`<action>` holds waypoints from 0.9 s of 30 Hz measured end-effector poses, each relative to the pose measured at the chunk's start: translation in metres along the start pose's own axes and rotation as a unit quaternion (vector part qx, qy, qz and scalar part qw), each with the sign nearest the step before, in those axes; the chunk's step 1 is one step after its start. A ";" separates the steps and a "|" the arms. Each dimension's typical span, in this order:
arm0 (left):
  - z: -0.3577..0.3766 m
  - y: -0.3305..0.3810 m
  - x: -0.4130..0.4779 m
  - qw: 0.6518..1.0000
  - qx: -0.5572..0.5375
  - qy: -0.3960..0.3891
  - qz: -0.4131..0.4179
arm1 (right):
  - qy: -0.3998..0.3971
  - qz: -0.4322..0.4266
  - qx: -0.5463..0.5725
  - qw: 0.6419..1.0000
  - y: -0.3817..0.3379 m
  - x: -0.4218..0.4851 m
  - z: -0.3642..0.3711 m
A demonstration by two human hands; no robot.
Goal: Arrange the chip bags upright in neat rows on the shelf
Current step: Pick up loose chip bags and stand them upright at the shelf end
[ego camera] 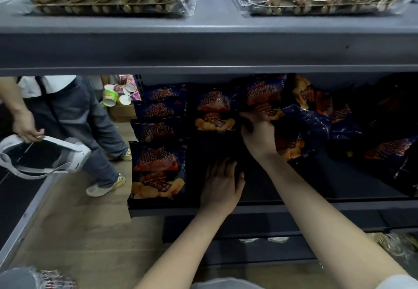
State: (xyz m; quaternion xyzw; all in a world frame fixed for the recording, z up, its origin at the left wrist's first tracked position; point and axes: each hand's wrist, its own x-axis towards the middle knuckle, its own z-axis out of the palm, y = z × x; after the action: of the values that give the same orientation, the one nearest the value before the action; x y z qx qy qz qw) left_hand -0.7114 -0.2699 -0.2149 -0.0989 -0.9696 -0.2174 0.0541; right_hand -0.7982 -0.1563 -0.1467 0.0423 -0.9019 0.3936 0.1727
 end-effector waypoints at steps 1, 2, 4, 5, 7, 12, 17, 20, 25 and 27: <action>0.000 0.000 0.000 1.000 0.001 -0.002 -0.002 | -0.017 -0.040 -0.027 0.999 0.001 -0.006 -0.001; 0.000 0.000 0.000 1.000 0.004 -0.003 -0.003 | -0.048 -0.059 -0.053 0.996 0.002 -0.010 0.000; 0.000 0.000 0.000 1.000 0.012 -0.002 -0.002 | -0.127 -0.054 -0.094 0.986 0.004 -0.015 0.004; -0.001 0.000 0.000 1.000 0.012 -0.002 -0.003 | -0.159 -0.043 -0.108 0.980 0.005 -0.016 0.006; -0.002 0.000 0.000 1.000 0.010 -0.002 -0.003 | -0.194 -0.023 -0.131 0.972 0.006 -0.017 0.011; -0.003 0.001 -0.001 1.000 0.014 -0.003 -0.006 | -0.218 0.016 -0.195 0.956 0.007 -0.018 0.018; -0.003 0.001 -0.001 1.000 0.002 -0.006 -0.016 | -0.185 0.001 -0.140 0.973 0.003 -0.015 0.009; -0.002 0.001 -0.001 1.000 -0.004 -0.005 -0.018 | -0.145 -0.021 -0.105 0.984 0.003 -0.020 -0.002; -0.001 0.000 0.000 1.000 -0.003 -0.005 -0.009 | -0.074 -0.008 -0.113 0.991 0.022 -0.045 -0.032; 0.000 0.000 0.000 1.000 -0.006 0.003 -0.003 | -0.047 0.014 -0.117 0.992 0.033 -0.055 -0.044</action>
State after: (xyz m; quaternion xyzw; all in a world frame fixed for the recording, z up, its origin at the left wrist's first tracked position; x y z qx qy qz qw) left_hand -0.7112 -0.2705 -0.2149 -0.0956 -0.9684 -0.2236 0.0558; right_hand -0.7408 -0.1047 -0.1608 0.0273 -0.9495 0.2853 0.1277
